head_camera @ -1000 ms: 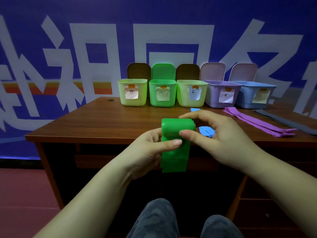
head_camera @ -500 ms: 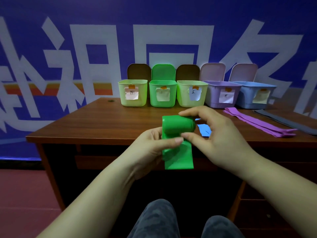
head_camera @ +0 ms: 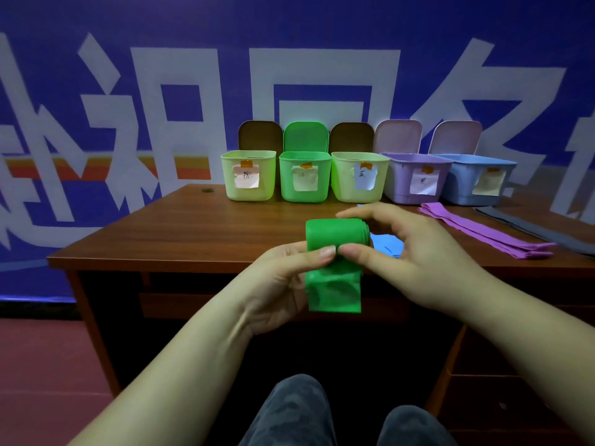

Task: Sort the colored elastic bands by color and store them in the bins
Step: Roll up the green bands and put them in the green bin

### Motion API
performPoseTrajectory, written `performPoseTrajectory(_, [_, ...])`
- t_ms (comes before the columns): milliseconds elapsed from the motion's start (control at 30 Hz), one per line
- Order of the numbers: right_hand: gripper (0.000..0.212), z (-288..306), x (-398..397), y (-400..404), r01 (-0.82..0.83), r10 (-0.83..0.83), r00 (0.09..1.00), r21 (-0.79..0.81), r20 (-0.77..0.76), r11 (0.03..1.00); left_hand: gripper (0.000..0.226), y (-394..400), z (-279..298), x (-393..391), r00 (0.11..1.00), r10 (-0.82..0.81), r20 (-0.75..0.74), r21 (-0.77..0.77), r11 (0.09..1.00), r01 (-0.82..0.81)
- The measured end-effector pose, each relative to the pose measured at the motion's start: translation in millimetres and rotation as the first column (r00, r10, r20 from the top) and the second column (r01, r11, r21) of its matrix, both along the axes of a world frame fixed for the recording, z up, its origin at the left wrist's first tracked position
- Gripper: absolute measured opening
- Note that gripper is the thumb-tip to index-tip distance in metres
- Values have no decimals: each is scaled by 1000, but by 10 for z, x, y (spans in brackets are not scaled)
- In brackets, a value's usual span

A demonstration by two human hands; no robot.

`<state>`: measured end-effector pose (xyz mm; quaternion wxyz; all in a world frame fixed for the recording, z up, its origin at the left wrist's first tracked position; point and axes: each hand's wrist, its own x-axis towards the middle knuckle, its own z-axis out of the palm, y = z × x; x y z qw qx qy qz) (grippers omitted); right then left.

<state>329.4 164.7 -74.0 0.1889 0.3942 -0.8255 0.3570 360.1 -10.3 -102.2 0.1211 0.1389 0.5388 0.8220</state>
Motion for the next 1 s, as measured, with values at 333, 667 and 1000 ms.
performPoseTrajectory(333, [28,-5,-27,-13,4,7,998,-183,60,983,28,95,-116,-38,980,169,-108,5,985,-170])
performPoseTrajectory(667, [40,-62,-96,-20,28,-3,954,77,-300,997,25,156,-33,3,977,200,-72,114,975,-191])
performPoseTrajectory(1000, [35,37,-32,61,-36,36,999,2,-39,999,29,91,26,16,999,46,16,279,959,-49])
